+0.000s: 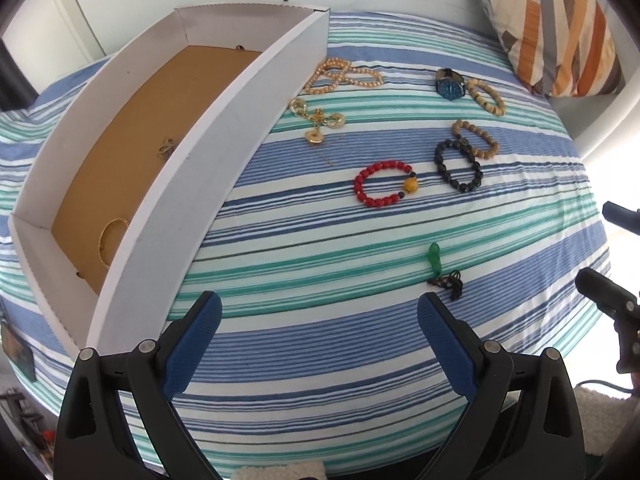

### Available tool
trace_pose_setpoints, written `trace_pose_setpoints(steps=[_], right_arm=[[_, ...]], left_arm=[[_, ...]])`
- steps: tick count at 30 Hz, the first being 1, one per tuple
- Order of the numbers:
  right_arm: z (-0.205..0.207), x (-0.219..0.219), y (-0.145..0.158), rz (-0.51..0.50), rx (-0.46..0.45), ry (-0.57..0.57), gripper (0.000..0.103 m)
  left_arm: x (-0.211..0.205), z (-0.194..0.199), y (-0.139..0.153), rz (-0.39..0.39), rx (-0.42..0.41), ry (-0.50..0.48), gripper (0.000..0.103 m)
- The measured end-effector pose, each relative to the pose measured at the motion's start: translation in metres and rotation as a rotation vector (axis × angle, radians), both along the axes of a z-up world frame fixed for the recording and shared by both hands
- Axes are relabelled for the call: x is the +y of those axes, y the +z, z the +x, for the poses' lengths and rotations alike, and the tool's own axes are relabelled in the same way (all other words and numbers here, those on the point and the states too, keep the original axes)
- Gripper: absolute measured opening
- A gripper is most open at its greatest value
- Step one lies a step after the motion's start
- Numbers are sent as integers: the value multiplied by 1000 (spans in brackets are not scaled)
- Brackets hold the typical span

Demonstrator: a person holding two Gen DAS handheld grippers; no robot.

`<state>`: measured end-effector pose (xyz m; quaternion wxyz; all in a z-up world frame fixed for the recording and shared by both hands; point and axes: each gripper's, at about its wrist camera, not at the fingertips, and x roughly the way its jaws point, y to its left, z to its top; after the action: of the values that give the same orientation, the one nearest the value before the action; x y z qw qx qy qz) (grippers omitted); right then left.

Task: Organize jewelry
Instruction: 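Move the left tool to the red bead bracelet while the right tool approaches the black bead bracelet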

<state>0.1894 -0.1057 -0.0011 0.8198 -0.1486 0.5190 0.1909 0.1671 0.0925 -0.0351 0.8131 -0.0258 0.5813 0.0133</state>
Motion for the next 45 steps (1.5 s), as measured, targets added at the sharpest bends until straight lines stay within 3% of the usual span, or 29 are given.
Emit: trace_pose_setpoints(steps=[8,21,28,36,41,45], right_arm=[[7,-11,-9,-43,38,-68,103],[12,-25,2,-14,-11,-125,103],[26,-47,3,47,6,-202,103],[49,-75,-22,128,56,-303,103],[75,-71,-42,151,60,-306,103],[96,-61,-62,161,82,-289,94]], left_arm=[[-2,3,-3,5,14,-11,99],[5,13,-3,15,8,-22,99],[43,33,-9,-98,37,80,98],[12,80,-29,-85,70,-15,98],[-8,116,-44,-58,66,-58,98],[-18,137,-64,0,82,-92,96]])
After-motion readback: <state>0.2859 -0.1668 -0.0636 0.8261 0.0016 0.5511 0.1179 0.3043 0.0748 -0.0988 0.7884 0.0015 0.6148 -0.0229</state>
